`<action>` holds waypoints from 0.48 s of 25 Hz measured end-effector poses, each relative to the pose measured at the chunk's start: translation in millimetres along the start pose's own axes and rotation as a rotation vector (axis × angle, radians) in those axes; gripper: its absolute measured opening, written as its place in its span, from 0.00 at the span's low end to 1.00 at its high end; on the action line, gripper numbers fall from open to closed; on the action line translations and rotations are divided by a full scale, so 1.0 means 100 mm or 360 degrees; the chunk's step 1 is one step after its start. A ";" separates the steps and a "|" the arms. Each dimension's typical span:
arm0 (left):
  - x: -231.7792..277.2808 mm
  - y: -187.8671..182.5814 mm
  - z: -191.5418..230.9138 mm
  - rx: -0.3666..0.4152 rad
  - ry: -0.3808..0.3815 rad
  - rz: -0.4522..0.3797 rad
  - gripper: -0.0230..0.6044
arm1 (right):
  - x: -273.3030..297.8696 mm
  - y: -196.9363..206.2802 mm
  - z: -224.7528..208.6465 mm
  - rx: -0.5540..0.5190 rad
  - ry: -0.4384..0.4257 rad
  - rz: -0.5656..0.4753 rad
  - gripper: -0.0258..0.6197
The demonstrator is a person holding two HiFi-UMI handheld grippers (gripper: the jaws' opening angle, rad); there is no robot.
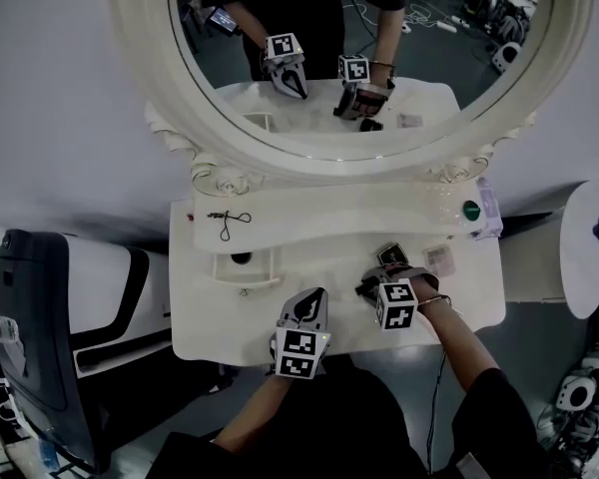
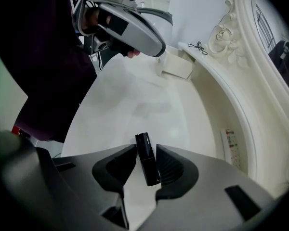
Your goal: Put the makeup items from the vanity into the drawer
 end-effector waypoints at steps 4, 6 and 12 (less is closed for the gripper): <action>0.00 0.01 0.00 -0.0012 -0.0009 0.0006 0.06 | 0.01 0.01 0.02 0.0007 -0.0017 -0.0020 0.21; 0.01 0.01 0.00 -0.0014 -0.0011 0.0006 0.06 | 0.01 0.00 0.02 0.0004 -0.0020 -0.0026 0.20; 0.01 -0.05 0.02 -0.0021 -0.0011 -0.0012 0.06 | -0.16 -0.08 -0.06 0.0075 0.0046 -0.0165 0.20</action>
Point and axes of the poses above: the fingertips, and each gripper's own axes: x forward along the fingers, z to its left, y out of its underside, the point moved 1 cm from there along -x, backward along the fingers, and after that the axes turned 14 degrees about -y, right-handed, at the moved point
